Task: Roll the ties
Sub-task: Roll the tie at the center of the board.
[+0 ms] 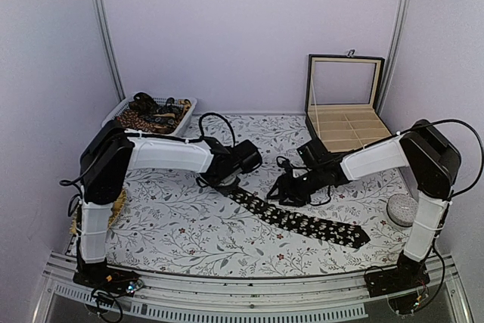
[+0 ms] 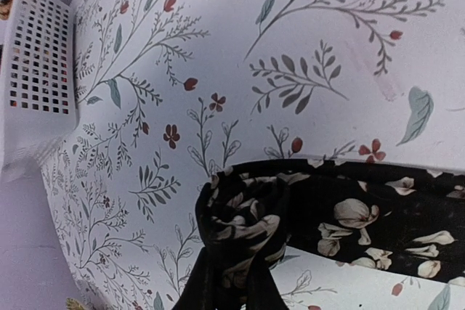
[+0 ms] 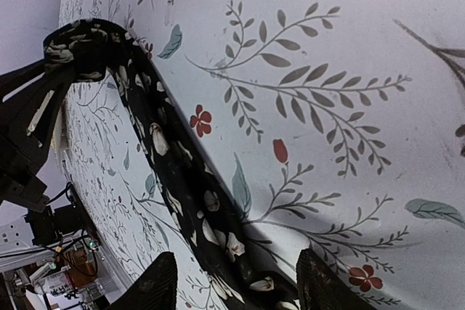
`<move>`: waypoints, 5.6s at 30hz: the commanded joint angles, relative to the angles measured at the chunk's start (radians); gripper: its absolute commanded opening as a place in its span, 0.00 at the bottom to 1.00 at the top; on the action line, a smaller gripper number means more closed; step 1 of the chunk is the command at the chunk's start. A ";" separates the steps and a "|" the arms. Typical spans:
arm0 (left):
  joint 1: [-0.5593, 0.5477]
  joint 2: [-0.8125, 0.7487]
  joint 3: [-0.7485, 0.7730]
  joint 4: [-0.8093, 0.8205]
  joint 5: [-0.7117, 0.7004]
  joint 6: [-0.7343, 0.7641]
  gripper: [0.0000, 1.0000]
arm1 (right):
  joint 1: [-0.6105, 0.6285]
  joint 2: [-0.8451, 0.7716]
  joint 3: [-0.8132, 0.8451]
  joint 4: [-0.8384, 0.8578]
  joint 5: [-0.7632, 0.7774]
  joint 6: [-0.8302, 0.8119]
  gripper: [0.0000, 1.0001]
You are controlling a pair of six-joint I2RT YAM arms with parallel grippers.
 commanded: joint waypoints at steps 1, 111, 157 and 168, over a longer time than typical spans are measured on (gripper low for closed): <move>-0.006 0.002 -0.045 0.009 -0.084 0.040 0.00 | -0.019 -0.036 0.023 -0.090 0.007 -0.046 0.56; 0.347 -0.403 -0.401 0.560 0.929 -0.056 1.00 | -0.026 0.118 0.257 0.090 -0.232 0.155 0.48; 0.455 -0.178 -0.520 0.849 1.232 -0.134 0.51 | 0.058 0.422 0.509 0.153 -0.222 0.283 0.31; 0.445 -0.188 -0.512 0.826 1.195 -0.120 0.51 | 0.076 0.405 0.501 0.220 -0.279 0.341 0.31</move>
